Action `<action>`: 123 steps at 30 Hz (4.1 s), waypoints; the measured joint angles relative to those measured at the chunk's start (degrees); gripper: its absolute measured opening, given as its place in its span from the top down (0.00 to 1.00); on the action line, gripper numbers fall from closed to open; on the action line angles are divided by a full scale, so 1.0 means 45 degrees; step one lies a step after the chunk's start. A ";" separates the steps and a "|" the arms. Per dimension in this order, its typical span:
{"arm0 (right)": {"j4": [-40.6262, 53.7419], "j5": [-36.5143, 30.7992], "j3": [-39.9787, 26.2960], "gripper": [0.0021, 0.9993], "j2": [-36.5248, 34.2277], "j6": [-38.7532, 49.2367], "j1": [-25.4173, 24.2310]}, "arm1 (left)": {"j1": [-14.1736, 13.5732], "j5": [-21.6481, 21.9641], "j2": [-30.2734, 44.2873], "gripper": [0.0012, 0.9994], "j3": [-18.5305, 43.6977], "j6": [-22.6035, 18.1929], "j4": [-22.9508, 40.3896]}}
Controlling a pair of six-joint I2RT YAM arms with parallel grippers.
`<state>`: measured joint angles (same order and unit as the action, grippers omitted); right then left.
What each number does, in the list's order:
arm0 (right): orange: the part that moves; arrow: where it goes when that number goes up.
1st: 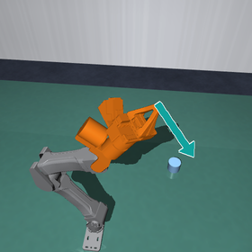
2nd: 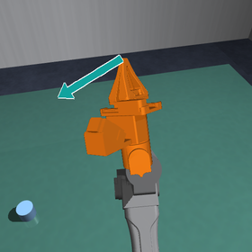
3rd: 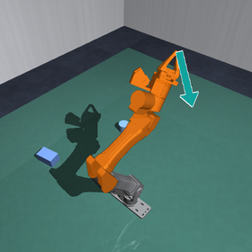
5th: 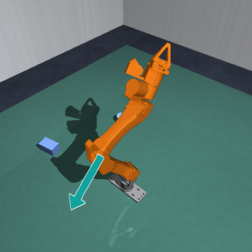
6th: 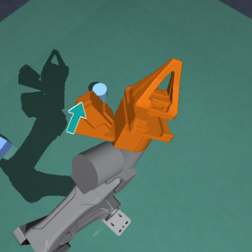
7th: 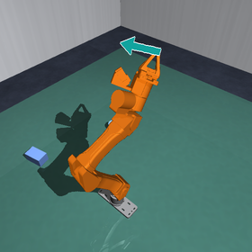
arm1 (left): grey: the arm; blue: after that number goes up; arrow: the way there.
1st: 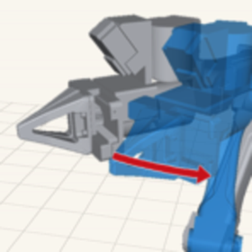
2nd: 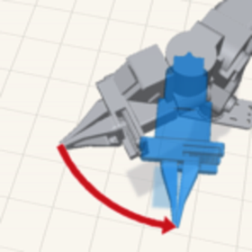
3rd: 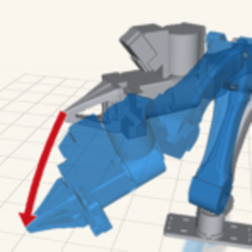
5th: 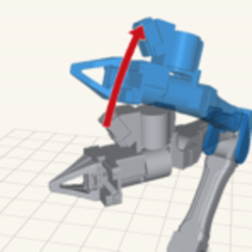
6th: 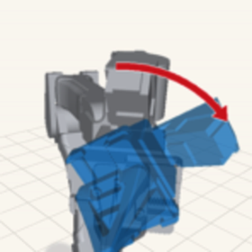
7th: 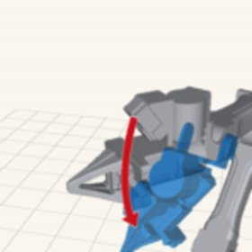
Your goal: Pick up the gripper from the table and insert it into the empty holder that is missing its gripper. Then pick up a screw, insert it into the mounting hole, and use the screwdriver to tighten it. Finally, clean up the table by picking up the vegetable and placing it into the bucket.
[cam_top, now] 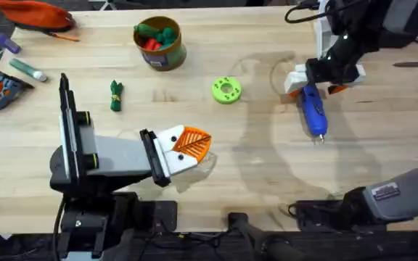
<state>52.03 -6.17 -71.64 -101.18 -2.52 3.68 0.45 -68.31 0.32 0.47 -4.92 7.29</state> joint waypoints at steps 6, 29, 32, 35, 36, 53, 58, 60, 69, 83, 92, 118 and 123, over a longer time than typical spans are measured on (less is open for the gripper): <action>-0.0221 0.0000 0.0000 0.00 -0.0781 0.0004 0.0000 | 0.0000 0.0000 0.0000 0.99 0.0000 0.0001 0.0000; -0.0281 0.0000 -0.0068 0.66 -0.0958 0.0144 0.0000 | 0.0000 0.0000 0.0000 0.99 0.0000 -0.0001 0.0000; -0.0276 0.0000 -0.0068 0.91 -0.0962 0.0184 -0.0005 | 0.0000 0.0000 0.0000 0.99 0.0000 0.0004 0.0000; -0.0295 0.0000 -0.0068 0.98 -0.0958 0.0179 0.0000 | 0.0000 0.0000 0.0000 0.99 0.0000 -0.0001 0.0000; -0.0290 0.0010 -0.0068 0.98 -0.0959 0.0185 0.0000 | 0.0000 0.0000 -0.0001 0.99 0.0000 0.0003 0.0000; 0.0328 0.0010 -0.0362 0.98 -0.0958 0.0184 0.0009 | 0.0000 0.0000 0.0000 0.99 0.0000 -0.0001 0.0000; 0.0716 0.0005 -0.1008 0.98 -0.0690 0.0186 0.0135 | 0.0000 0.0005 0.0000 0.99 0.0000 -0.0001 0.0000; 0.0773 0.0005 -0.1245 0.98 -0.0272 0.0184 0.0288 | 0.0000 0.0010 0.0000 0.99 0.0000 0.0003 0.0000; 0.0239 0.0005 -0.2375 0.98 0.2778 0.0179 0.1447 | 0.0000 0.0024 0.0000 0.99 0.0000 -0.0001 0.0000; -0.3267 0.0969 -0.2715 0.98 0.6371 -0.0365 0.3313 | 0.0000 0.0030 0.0000 0.99 0.0000 0.0003 -0.0005; -0.5840 0.6008 -0.2720 0.98 0.7339 -0.0458 0.3536 | 0.0000 0.0034 0.0000 0.99 0.0000 0.0004 -0.0005; -1.1810 1.4030 -0.0235 0.98 0.7401 -0.0139 0.4285 | 0.0000 0.0034 0.0000 0.99 0.0000 -0.0001 -0.0005; -1.5041 1.3959 0.1491 0.98 0.7401 -0.1428 0.4513 | 0.0000 0.0034 0.0000 0.99 0.0000 -0.0001 -0.0005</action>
<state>-15.66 56.64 -64.93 -67.88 -8.95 23.99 0.45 -68.16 0.32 0.47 -4.93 7.27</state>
